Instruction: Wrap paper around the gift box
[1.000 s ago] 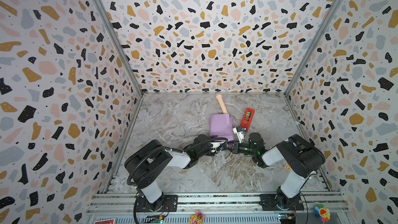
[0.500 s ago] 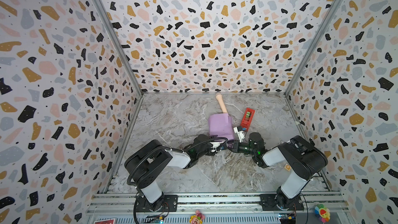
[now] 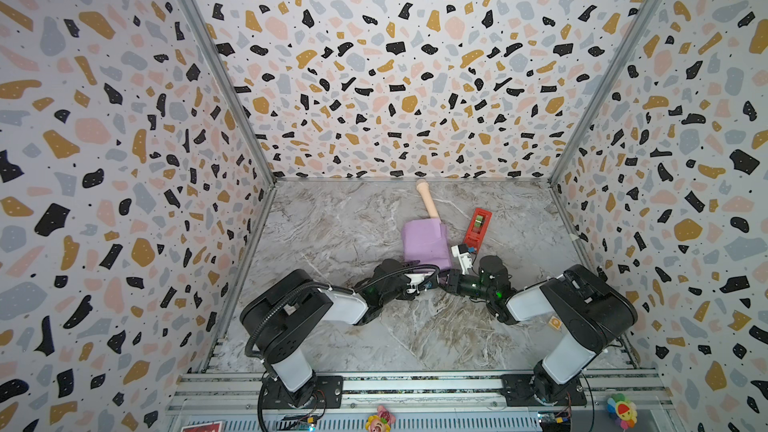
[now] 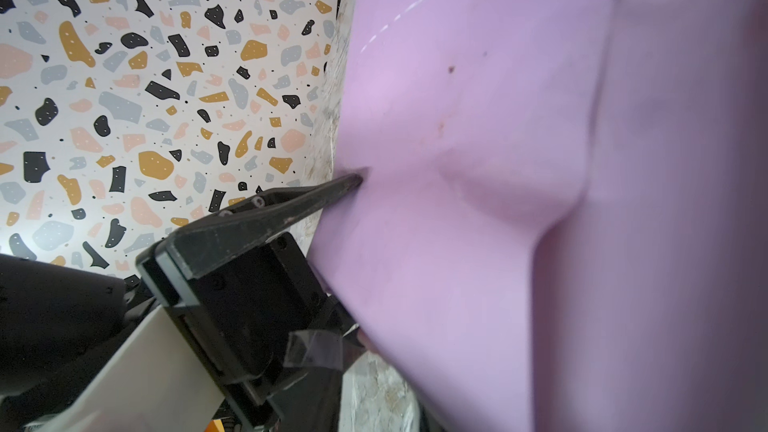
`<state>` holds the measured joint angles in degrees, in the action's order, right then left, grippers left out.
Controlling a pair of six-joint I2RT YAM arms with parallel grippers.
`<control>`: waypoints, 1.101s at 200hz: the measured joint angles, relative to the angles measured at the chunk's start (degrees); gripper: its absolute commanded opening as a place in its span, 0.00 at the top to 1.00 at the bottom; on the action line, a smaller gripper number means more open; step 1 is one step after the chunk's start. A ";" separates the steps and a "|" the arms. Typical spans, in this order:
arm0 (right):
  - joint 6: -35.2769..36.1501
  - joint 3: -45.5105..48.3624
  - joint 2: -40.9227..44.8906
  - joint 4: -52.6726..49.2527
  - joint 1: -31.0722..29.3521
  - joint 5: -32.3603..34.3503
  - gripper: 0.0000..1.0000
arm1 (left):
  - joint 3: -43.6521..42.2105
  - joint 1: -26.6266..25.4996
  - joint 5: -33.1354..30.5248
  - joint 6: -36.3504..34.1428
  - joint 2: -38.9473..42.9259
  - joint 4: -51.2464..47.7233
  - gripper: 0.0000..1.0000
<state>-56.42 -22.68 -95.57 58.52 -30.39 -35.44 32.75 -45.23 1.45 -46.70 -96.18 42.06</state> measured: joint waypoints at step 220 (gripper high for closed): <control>-0.50 2.03 8.15 -8.96 1.49 2.01 0.50 | 0.02 0.02 0.00 0.31 0.00 -0.02 0.45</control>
<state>-56.93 -20.64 -87.42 49.56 -28.91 -33.43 32.77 -45.21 1.45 -46.39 -96.18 42.04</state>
